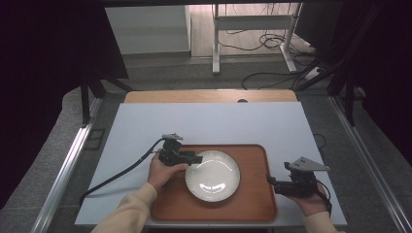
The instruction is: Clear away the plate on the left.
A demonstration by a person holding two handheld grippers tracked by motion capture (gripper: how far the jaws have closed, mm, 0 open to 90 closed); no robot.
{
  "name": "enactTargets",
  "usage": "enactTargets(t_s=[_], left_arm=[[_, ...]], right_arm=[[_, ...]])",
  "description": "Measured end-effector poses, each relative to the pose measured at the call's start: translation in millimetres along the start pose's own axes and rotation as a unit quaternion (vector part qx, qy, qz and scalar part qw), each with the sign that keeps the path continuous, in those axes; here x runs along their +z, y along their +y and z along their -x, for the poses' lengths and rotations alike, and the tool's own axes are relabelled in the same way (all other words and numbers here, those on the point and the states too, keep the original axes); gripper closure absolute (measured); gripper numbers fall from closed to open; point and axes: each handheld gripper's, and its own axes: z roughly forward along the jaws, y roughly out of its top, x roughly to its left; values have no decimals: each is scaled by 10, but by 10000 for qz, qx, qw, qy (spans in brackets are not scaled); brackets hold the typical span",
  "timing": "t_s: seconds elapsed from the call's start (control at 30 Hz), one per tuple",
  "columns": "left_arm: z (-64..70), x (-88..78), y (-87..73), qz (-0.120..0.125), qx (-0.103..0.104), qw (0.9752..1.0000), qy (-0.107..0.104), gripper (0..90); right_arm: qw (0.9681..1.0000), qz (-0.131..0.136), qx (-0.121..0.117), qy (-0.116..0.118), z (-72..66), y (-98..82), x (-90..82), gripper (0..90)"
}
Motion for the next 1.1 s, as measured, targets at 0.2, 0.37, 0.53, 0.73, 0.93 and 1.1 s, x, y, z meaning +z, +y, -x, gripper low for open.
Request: enactTargets(t_s=[0.2,0.37,0.53,0.73,0.93,1.1], left_arm=[[90,-195,26,220,344,9986,343,287],[214,-497,25,398,679,9955,521,248],[315,-807,-19,517,979,9899,884,242],[278,-1141,-254,804,795,9887,981,240],[218,-1411,-469,862,785,9846,1300,237],[177,-1534,-628,777,803,9819,1532,231]], right_arm=[[9999,-54,-117,70,-16,4,36,179],[9999,-64,-133,77,-22,-1,29,179],[9999,-12,-107,39,-26,-13,-24,179],[10000,7,-71,0,-16,-26,-51,179],[9999,-7,-108,42,-15,-32,-30,176],[9999,-26,-129,44,-20,-33,-21,177]])
